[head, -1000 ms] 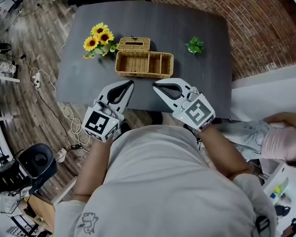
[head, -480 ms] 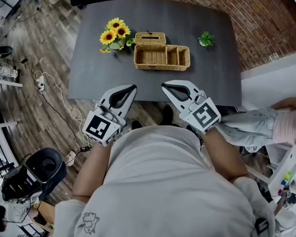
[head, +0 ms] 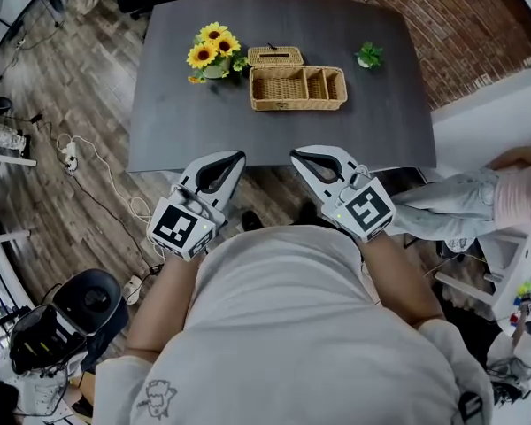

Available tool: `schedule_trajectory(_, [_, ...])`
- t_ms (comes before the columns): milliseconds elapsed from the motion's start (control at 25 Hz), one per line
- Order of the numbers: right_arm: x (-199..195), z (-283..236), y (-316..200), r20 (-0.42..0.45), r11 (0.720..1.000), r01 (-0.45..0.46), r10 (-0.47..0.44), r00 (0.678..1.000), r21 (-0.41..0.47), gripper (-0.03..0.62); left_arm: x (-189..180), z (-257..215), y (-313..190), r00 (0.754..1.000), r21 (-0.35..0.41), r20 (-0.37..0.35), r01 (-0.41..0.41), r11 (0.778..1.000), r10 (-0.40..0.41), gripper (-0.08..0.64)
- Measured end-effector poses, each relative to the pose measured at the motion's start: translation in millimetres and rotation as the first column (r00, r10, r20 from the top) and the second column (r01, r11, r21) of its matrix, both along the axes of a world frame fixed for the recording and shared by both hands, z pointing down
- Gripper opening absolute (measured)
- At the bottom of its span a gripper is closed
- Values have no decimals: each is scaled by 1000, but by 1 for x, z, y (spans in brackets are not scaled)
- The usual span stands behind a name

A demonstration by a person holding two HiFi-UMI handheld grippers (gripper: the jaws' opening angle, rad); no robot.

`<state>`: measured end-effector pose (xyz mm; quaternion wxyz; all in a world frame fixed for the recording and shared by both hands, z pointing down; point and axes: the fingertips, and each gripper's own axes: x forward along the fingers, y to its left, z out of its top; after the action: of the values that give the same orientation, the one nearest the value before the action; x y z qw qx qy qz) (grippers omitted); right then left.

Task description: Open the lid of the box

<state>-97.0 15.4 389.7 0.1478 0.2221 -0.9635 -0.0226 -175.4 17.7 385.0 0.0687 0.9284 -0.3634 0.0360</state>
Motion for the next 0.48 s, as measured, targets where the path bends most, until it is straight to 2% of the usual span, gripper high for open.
schedule_trajectory(240, [12, -7, 13, 15, 1000, 24, -25, 1000, 18, 5, 22, -7, 16, 1000, 24, 18, -7, 1000, 6, 11])
schedule_trajectory(480, [42, -11, 32, 25, 997, 73, -73, 997, 25, 5, 52, -11, 34, 998, 21, 23, 52, 998, -53, 11])
